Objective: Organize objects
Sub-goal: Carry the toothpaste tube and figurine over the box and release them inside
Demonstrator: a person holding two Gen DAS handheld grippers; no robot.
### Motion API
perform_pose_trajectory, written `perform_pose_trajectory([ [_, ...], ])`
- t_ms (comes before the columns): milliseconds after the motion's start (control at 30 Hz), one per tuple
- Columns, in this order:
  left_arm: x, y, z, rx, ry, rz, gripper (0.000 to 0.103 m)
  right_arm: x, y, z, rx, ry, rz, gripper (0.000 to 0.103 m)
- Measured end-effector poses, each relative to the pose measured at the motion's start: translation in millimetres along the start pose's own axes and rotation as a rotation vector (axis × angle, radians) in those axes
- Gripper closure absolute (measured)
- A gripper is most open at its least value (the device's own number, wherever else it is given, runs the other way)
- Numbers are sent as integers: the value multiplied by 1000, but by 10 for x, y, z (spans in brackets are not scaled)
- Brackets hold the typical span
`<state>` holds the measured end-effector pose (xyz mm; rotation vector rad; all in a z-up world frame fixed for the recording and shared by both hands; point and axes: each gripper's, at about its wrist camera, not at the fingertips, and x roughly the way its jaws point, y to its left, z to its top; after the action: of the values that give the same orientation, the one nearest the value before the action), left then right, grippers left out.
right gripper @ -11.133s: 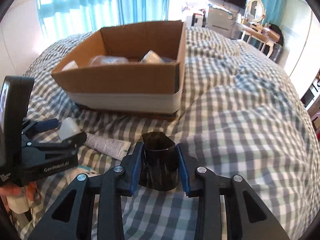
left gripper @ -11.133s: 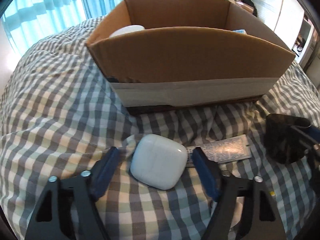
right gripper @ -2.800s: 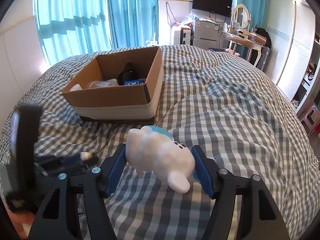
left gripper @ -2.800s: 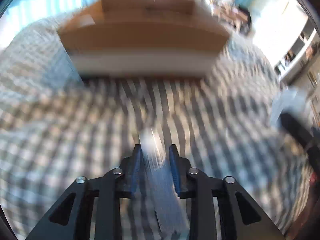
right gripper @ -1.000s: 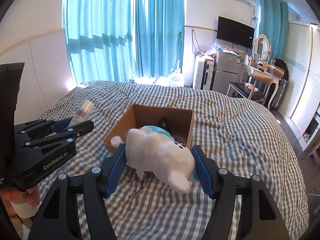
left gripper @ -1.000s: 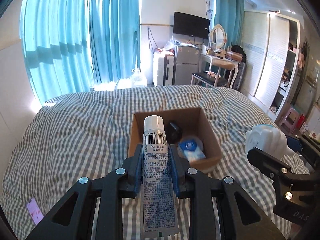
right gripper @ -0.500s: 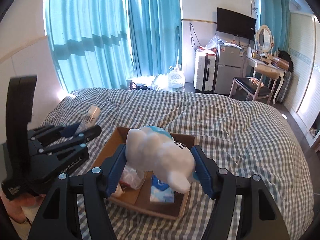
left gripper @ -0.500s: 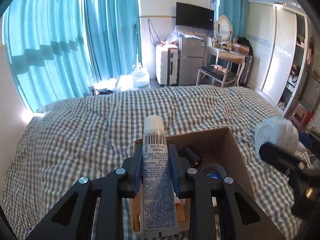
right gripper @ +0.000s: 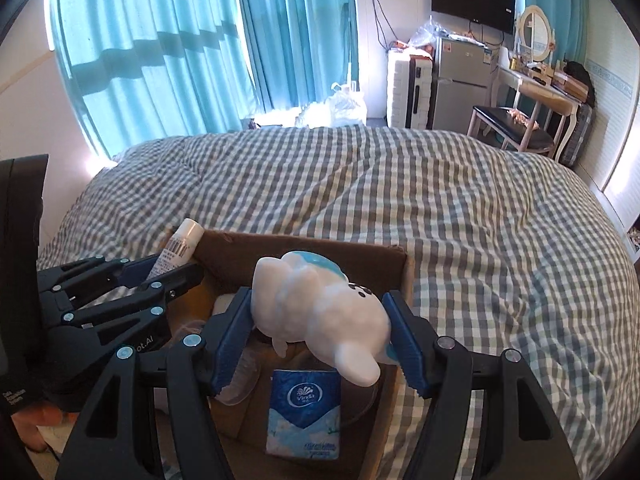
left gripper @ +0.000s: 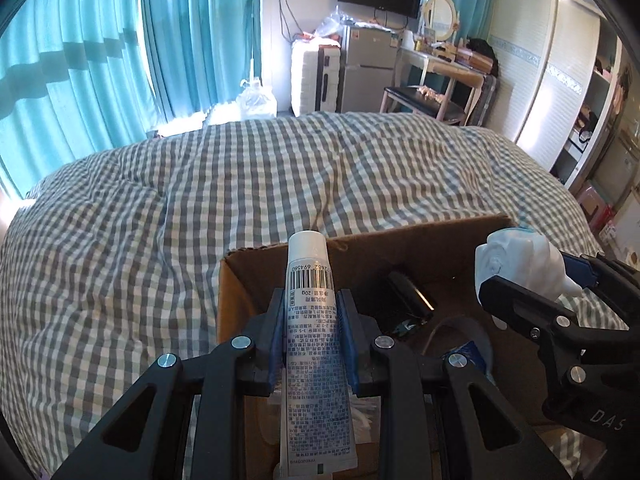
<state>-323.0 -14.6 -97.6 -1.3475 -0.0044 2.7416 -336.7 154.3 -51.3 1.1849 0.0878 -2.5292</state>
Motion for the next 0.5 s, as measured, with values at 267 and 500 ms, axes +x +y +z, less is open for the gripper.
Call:
perform_pose_trajectory([
  [267,182,2,-61,13,52,-35,78,97,75,-90,-26,9,-23,37],
  [500,178,50,-79,7,46,-42,76,53,110,-124,-25,-5,-7,37],
])
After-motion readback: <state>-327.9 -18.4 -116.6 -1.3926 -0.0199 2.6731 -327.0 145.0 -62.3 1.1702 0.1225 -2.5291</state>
